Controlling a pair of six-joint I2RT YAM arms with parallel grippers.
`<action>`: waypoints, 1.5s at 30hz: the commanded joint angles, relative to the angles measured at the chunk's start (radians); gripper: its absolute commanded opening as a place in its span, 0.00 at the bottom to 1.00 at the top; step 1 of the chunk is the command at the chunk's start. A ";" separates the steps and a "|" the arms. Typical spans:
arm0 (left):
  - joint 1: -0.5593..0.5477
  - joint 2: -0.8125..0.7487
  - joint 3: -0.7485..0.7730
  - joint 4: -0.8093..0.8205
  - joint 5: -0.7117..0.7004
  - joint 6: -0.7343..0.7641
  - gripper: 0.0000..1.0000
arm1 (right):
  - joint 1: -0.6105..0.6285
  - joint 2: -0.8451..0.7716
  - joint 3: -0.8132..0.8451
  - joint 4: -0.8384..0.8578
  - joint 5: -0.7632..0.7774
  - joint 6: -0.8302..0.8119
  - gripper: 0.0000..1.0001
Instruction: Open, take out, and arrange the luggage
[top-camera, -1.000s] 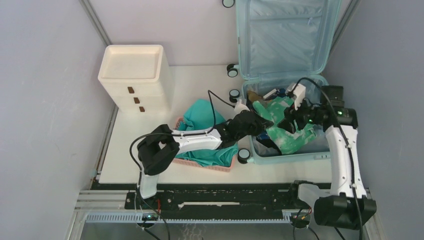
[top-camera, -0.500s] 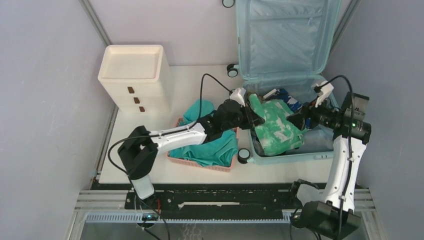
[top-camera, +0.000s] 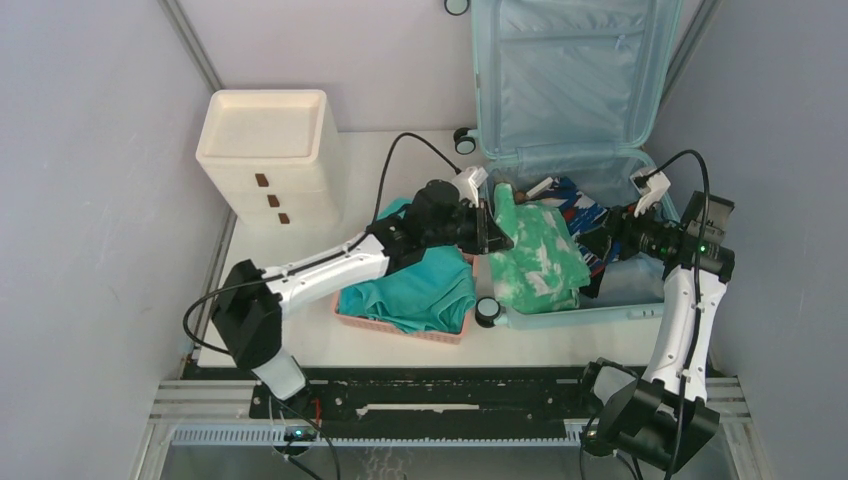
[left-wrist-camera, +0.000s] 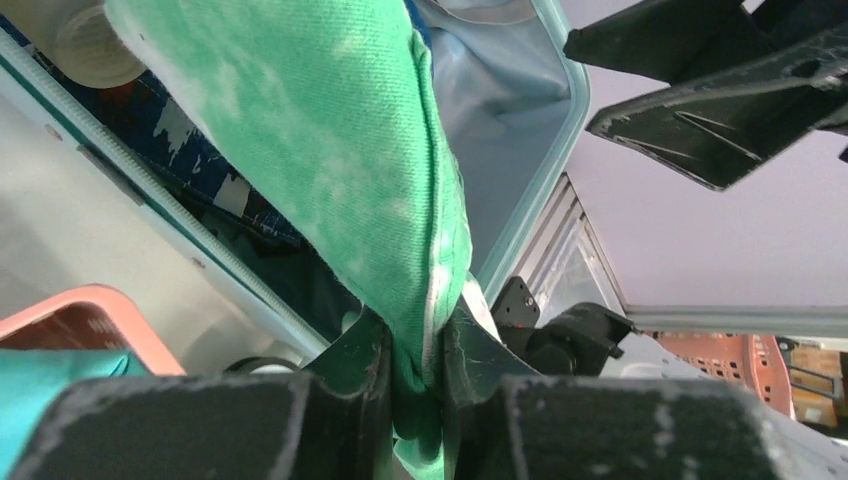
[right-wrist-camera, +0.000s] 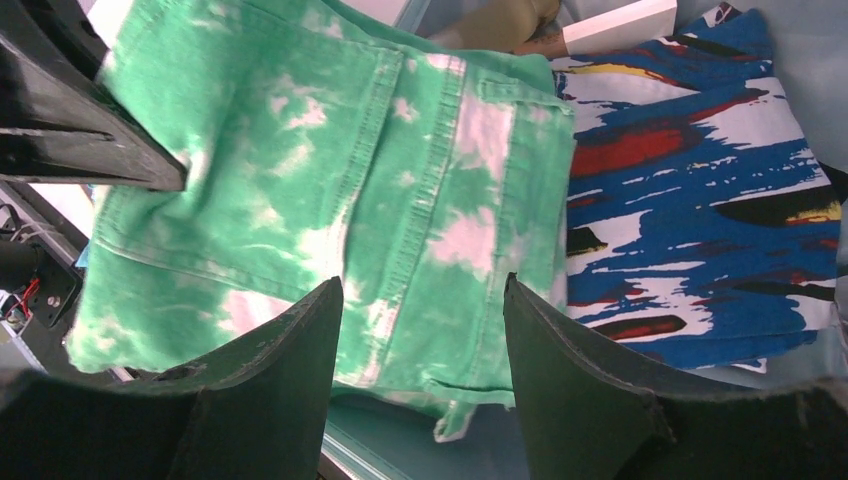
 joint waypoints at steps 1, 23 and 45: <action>0.046 -0.153 0.113 -0.037 0.116 0.051 0.00 | 0.003 -0.017 -0.003 0.039 -0.014 0.008 0.67; 0.289 -0.538 0.013 -0.606 0.240 0.303 0.00 | 0.025 -0.019 -0.015 0.041 0.000 0.000 0.67; 0.440 -0.217 -0.088 -0.818 -0.541 0.491 0.44 | 0.103 0.005 -0.022 0.055 0.072 -0.012 0.68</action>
